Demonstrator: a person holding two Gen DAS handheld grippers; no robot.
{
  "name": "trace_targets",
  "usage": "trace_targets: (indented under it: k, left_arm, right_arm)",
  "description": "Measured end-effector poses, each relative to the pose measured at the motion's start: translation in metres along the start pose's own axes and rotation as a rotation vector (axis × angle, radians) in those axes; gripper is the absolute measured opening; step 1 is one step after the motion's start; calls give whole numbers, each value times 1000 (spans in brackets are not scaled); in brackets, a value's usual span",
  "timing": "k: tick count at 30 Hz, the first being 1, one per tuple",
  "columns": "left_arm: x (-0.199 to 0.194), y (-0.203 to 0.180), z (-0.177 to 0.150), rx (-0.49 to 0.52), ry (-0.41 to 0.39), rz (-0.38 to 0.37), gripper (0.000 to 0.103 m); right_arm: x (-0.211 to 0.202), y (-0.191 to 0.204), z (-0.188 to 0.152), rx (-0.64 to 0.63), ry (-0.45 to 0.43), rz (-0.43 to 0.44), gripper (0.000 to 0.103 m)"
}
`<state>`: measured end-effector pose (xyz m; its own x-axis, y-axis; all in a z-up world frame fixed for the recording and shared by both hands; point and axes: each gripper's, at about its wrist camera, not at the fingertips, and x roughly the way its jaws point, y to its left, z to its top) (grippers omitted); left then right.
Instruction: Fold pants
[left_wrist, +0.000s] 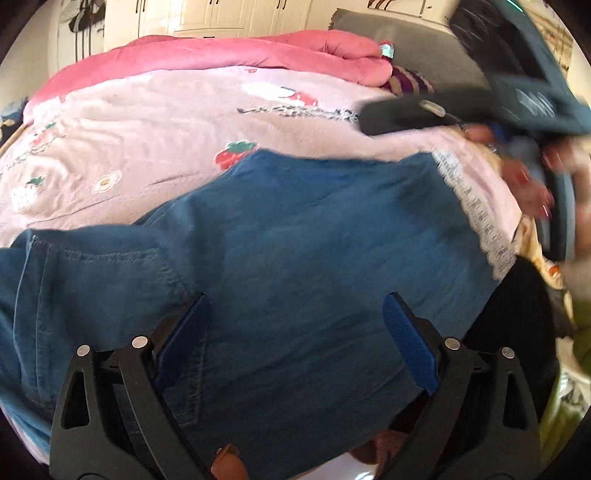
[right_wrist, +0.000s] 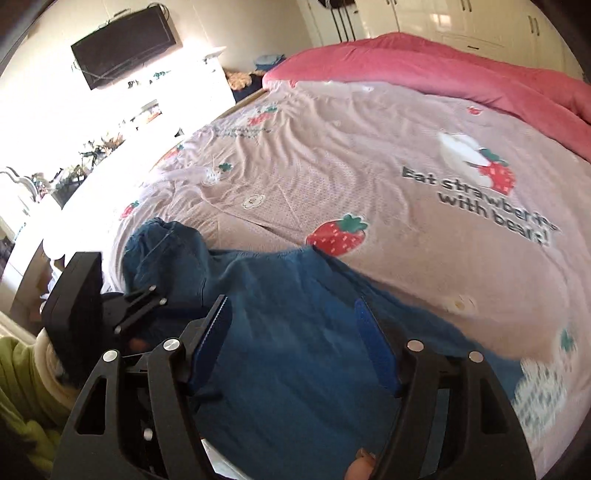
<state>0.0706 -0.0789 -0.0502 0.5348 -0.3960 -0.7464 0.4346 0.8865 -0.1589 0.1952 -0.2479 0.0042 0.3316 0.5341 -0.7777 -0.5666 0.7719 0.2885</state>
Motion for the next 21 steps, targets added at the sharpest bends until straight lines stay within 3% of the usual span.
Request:
trace_targets:
  k: [3,5,9,10,11,12,19,21]
  left_arm:
    - [2,-1,0,32,-19,24,88]
    - [8,-2,2,36,-14,26,88]
    - [7,-1,3,20,-19,21,88]
    - [7,0,3,12,-20,16,88]
    - [8,1,3,4,-21,12,88]
    - [8,2,4,-4,-22,7,88]
    - [9,2,3,-10,-19,11,88]
    - [10,2,3,-10,-20,11,88]
  right_arm:
    - [30,-4,16,6,51,0,67]
    - [47,-7,24,14,85,10,52]
    - [74,-15,37,49,141,27,46]
    - [79,-17,38,60,164,34,36]
    - [85,-19,39,75,189,40,15]
    - [92,-21,38,91,214,61,6]
    - [93,-10,61,14,123,-23,3]
    - [108,-7,64,-48,131,-104,2]
